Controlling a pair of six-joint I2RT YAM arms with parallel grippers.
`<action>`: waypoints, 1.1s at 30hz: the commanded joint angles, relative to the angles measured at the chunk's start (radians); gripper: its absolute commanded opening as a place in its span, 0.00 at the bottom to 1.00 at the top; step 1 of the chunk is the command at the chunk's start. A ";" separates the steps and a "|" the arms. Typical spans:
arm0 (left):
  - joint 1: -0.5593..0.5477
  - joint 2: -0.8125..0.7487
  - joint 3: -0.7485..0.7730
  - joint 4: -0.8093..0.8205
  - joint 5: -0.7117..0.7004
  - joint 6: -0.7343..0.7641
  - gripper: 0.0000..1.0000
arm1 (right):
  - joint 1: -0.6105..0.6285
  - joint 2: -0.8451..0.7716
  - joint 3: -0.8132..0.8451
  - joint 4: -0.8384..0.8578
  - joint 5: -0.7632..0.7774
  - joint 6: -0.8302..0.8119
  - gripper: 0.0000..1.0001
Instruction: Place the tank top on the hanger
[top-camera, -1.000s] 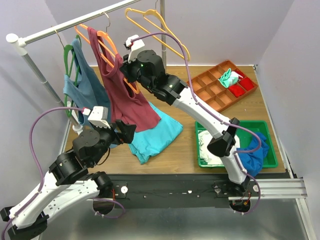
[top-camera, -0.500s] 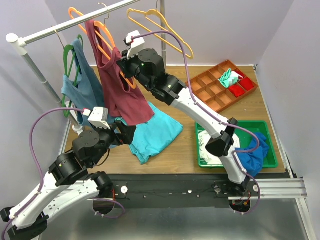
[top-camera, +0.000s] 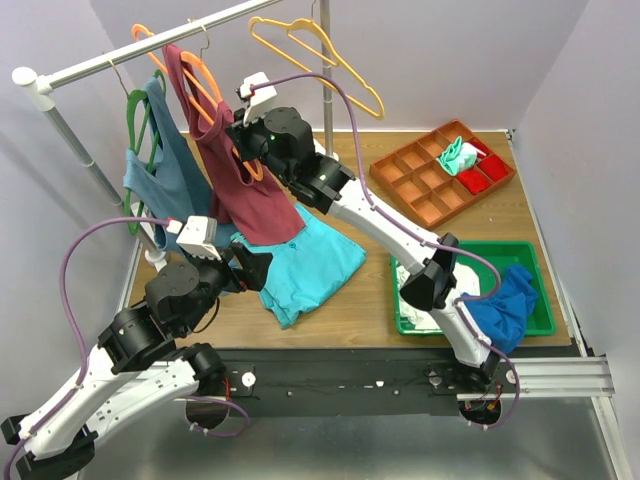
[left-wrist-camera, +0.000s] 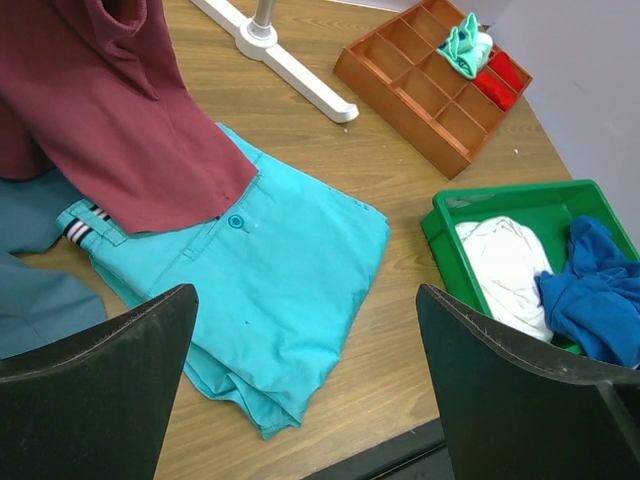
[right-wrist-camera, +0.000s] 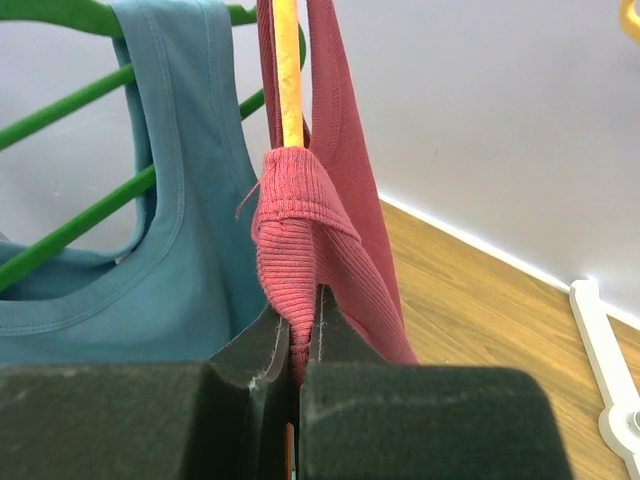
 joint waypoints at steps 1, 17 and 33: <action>-0.004 -0.016 -0.011 0.019 0.013 0.013 0.99 | 0.010 0.021 0.062 0.114 0.021 -0.015 0.01; -0.004 -0.020 -0.013 0.013 0.015 0.016 0.99 | 0.010 0.054 0.069 0.170 0.010 -0.012 0.01; -0.003 -0.030 -0.014 0.010 0.015 0.021 0.99 | 0.010 0.101 0.079 0.214 -0.013 -0.007 0.01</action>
